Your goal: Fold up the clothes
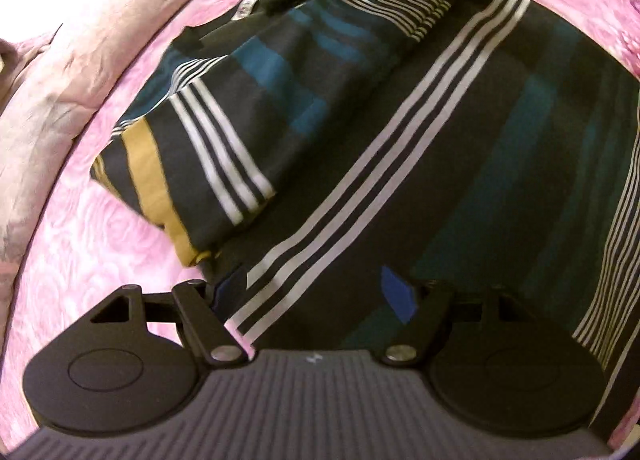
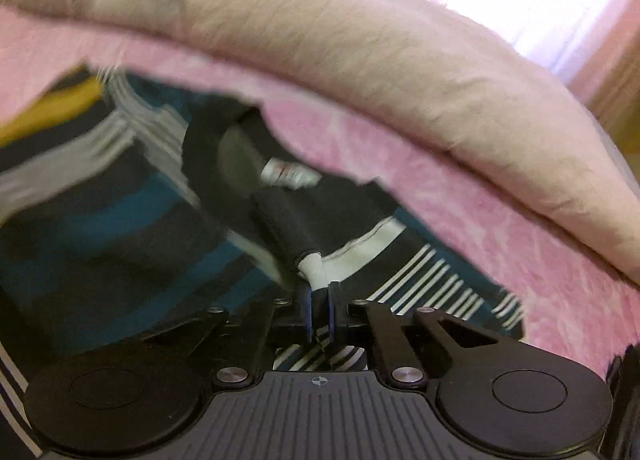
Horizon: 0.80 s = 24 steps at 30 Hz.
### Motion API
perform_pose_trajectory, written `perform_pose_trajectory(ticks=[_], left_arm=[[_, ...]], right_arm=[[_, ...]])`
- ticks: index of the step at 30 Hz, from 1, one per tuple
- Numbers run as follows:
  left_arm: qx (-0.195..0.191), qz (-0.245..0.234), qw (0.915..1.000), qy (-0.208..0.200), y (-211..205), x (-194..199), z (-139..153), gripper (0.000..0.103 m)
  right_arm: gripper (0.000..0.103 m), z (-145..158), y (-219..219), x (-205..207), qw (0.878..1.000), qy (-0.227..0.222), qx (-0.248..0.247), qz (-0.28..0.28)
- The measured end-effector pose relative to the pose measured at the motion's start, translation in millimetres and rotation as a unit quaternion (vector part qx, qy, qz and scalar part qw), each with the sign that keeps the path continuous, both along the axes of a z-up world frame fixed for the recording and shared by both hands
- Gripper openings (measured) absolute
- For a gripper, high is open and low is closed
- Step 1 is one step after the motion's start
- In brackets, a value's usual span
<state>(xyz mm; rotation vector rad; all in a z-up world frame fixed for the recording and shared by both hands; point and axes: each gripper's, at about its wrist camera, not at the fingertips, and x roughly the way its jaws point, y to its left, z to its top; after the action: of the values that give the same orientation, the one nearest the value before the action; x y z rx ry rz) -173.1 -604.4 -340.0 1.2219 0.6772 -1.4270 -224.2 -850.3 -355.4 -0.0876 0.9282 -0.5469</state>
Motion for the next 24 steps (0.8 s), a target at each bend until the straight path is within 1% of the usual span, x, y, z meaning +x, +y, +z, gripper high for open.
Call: perform_pose_trajectory(ticks=[5,7,8,10,11,12,13,15,16,18,19,21,23,24], left_arm=[[-0.016,0.038,0.9991,0.012,7,18,11,0.071],[-0.018,0.055,0.9982,0.014,13,27,13,0.071],[-0.018,0.063,0.9977,0.015,17,31,13,0.071],[-0.014,0.079,0.9967,0.016,26,38,12,0.071],[-0.01,0.086,0.9961,0.016,30,42,11,0.071],[-0.008,0.092,0.9956,0.016,35,45,11,0.071],[-0.007,0.1,0.9949,0.016,39,49,11,0.071],[-0.007,0.114,0.9932,0.018,46,57,12,0.071],[-0.01,0.12,0.9926,0.018,49,61,14,0.071],[-0.017,0.123,0.9922,0.014,52,68,15,0.071],[-0.022,0.123,0.992,0.012,52,71,16,0.071],[-0.03,0.123,0.9919,0.011,46,76,16,0.071],[-0.043,0.114,0.9925,0.007,32,76,16,0.071],[-0.051,0.108,0.9929,0.006,24,78,17,0.071]], right_arm=[[0.006,45,14,5,0.998,-0.056,-0.023,-0.009],[0.006,72,44,15,0.994,-0.096,-0.038,0.027],[0.006,83,64,20,0.991,-0.119,-0.04,0.053],[0.006,89,103,34,0.983,-0.138,-0.041,0.11],[0.006,83,124,44,0.98,-0.132,-0.039,0.142],[0.006,71,140,53,0.978,-0.116,-0.036,0.168],[0.006,54,153,63,0.978,-0.084,-0.029,0.19],[0.008,19,173,81,0.98,-0.006,-0.02,0.2],[0.008,10,178,81,0.98,0.005,-0.009,0.199],[0.008,7,183,74,0.981,0.004,0.011,0.194],[0.008,7,184,69,0.983,0.009,0.014,0.185],[0.008,11,179,58,0.987,0.012,0.029,0.156],[0.009,13,168,38,0.993,0.016,0.042,0.111],[0.013,13,161,27,0.995,0.015,0.048,0.085]])
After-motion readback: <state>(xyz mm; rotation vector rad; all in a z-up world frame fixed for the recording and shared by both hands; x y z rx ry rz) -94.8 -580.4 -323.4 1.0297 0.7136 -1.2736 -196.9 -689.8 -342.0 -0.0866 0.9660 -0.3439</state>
